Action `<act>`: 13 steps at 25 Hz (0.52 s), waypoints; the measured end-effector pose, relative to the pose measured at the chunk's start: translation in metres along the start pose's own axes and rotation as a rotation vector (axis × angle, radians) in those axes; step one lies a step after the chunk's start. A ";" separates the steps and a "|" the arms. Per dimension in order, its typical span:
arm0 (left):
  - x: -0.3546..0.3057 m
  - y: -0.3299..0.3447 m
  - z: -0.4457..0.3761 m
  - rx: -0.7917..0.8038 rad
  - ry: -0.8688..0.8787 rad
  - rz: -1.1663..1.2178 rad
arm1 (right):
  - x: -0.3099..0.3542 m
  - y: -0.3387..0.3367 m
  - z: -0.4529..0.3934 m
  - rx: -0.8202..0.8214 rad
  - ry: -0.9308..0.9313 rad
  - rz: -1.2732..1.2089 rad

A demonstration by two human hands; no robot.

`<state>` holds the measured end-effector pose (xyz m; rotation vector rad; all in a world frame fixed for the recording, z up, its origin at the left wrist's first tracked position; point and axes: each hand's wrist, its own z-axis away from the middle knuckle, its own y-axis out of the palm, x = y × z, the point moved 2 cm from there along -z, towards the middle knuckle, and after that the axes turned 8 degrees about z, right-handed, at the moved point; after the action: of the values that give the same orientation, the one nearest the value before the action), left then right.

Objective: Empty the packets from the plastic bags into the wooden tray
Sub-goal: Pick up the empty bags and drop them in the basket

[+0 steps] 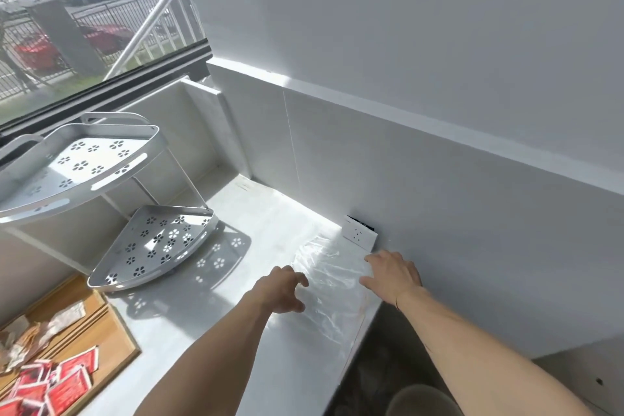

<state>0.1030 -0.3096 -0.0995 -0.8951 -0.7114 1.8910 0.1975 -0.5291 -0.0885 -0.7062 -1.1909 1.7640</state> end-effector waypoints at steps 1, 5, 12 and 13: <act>0.001 0.003 -0.003 -0.007 0.012 -0.007 | 0.003 0.003 -0.006 0.002 0.003 0.009; 0.007 0.010 -0.014 -0.041 0.047 -0.007 | 0.013 0.013 -0.028 0.014 0.037 0.014; 0.013 0.014 -0.032 -0.131 0.078 -0.016 | 0.018 0.023 -0.050 0.047 0.104 0.021; 0.013 0.014 -0.034 -0.127 0.082 -0.009 | 0.018 0.024 -0.051 0.055 0.111 0.011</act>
<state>0.1194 -0.2999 -0.1339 -1.0410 -0.7913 1.8063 0.2229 -0.4949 -0.1295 -0.7697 -1.0621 1.7367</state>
